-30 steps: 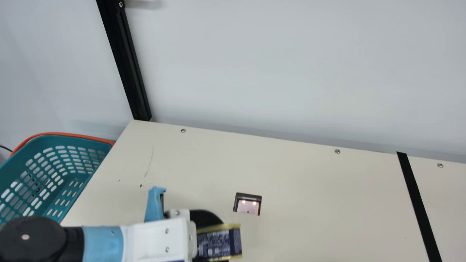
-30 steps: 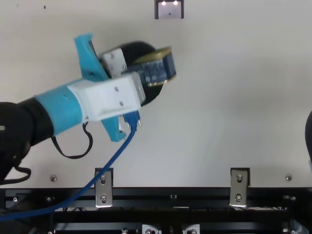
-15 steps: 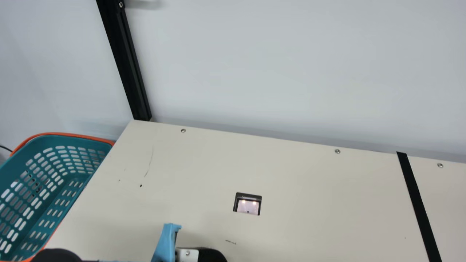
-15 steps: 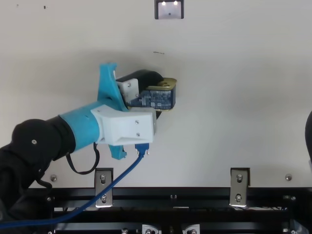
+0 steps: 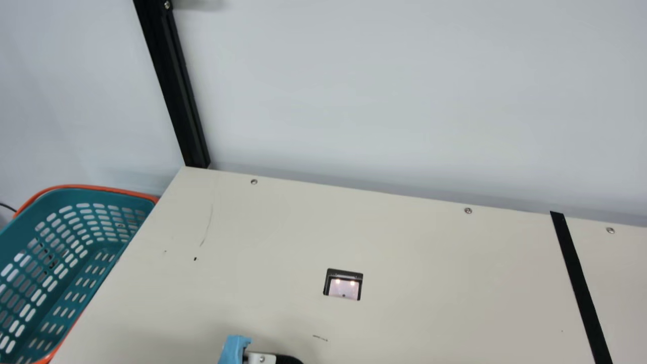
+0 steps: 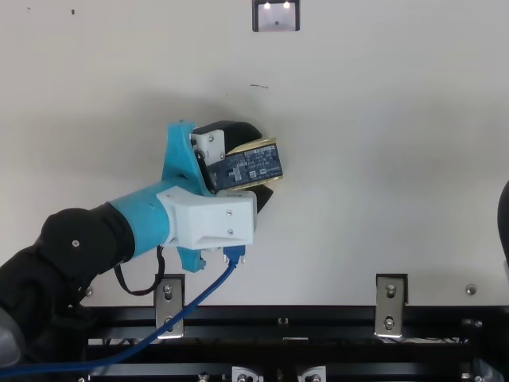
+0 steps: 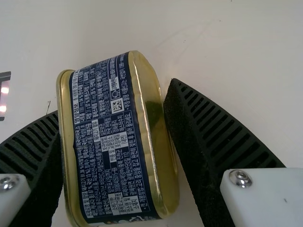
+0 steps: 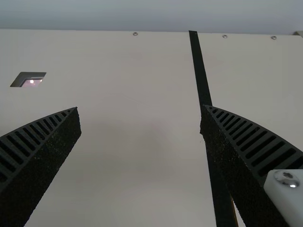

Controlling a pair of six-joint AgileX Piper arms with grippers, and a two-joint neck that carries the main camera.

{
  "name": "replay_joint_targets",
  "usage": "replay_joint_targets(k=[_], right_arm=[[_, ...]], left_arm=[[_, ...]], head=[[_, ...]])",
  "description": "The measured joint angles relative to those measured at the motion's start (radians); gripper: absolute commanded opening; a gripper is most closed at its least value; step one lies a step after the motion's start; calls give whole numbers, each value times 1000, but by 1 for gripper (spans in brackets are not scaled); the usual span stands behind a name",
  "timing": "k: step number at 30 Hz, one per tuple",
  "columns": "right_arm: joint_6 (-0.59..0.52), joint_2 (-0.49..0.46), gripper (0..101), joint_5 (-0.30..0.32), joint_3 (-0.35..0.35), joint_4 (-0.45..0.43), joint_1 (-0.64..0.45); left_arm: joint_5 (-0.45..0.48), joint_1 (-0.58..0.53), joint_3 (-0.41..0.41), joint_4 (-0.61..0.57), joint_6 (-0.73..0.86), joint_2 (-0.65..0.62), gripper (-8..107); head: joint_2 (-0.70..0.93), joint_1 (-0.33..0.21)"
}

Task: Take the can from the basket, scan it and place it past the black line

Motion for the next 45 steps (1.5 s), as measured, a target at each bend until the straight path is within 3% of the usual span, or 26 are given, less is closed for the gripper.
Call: replay_joint_targets(k=[9,20,30,35,45], right_arm=[[0,0,101,1,0,0,0],[0,0,101,1,0,0,0],[0,0,101,1,0,0,0],[0,0,101,1,0,0,0],[0,0,101,1,0,0,0]], left_arm=[[-3,5,2,-3,2,5,90],[11,24,26,-107,132,-37,90],[31,89,24,-126,202,-108,90],[25,132,12,-94,179,-140,90],[-74,204,-14,18,2,-182,90]], head=[[0,0],[0,5],[0,0],[0,5],[0,0]])
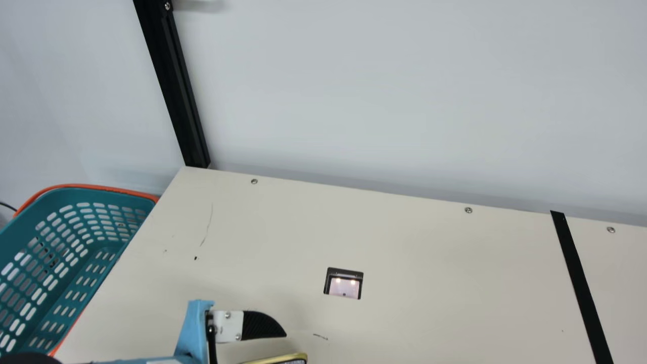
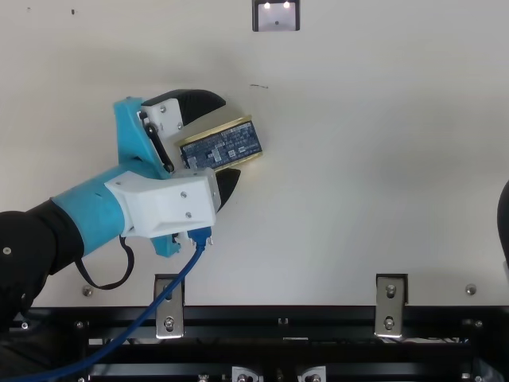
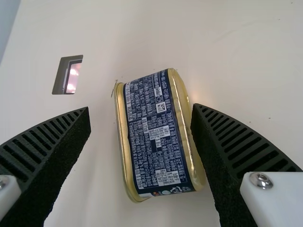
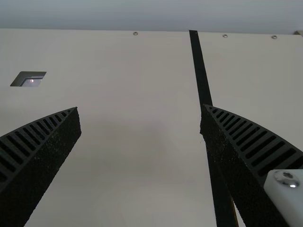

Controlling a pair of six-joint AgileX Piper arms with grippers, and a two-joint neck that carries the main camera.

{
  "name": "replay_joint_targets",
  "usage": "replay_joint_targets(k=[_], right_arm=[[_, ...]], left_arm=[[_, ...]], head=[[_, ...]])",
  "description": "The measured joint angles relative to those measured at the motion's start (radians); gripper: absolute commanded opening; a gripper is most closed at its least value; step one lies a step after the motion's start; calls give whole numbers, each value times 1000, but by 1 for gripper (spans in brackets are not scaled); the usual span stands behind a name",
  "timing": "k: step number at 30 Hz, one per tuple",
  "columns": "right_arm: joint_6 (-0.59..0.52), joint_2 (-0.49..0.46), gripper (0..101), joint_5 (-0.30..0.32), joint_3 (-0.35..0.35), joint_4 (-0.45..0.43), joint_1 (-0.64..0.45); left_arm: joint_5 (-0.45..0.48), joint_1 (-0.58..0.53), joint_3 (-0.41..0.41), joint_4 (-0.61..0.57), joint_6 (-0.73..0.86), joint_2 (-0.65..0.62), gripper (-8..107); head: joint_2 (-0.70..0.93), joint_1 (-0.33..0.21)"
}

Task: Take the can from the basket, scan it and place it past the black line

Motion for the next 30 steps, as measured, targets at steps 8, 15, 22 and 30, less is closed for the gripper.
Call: replay_joint_targets(k=[8,15,22,30], right_arm=[[0,0,101,0,0,1,0],[0,0,101,0,0,1,0],[0,0,101,0,0,2,0],[0,0,101,0,0,3,0]], left_arm=[[-29,35,-19,-1,-49,-35,90],[-92,112,-53,-2,-116,-98,90],[-225,239,-105,-2,-246,-200,90],[-380,465,-177,-8,-438,-354,90]], head=[[0,5],[0,0],[0,0],[0,0]])
